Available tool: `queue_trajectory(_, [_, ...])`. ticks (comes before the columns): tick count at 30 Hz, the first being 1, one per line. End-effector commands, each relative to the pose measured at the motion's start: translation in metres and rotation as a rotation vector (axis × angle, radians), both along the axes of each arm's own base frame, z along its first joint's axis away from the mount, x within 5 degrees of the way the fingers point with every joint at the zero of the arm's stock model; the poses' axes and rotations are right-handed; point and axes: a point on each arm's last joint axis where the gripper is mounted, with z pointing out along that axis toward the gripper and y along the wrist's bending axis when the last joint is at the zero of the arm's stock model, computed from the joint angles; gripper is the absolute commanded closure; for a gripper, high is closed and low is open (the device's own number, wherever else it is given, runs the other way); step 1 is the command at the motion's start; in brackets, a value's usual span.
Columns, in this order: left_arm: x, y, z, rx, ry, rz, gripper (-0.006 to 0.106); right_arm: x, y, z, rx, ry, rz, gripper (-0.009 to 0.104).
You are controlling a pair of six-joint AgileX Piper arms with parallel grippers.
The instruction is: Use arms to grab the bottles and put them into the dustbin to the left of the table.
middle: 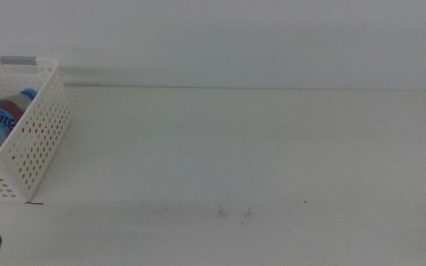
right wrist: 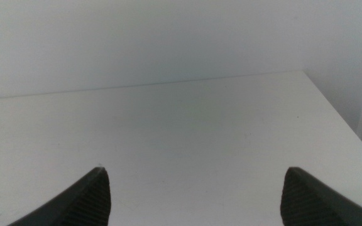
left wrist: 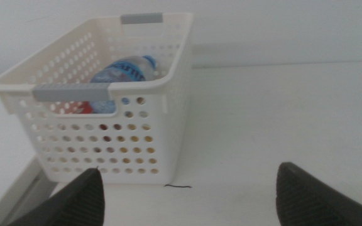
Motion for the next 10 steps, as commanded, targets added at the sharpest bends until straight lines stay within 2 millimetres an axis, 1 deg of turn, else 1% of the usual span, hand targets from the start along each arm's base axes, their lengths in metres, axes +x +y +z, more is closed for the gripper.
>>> queue_trajectory(1, [0.0,-0.0012,0.0015,-0.013,-0.018,-0.019,0.007,0.0,-0.0006,0.0,-0.014,-0.013,-0.007,0.002])
queue_trajectory(10, [0.0,-0.0032,0.0015,-0.016,-0.018,-0.055,0.007,0.0,-0.0006,0.0,-0.014,-0.013,-0.007,0.002])
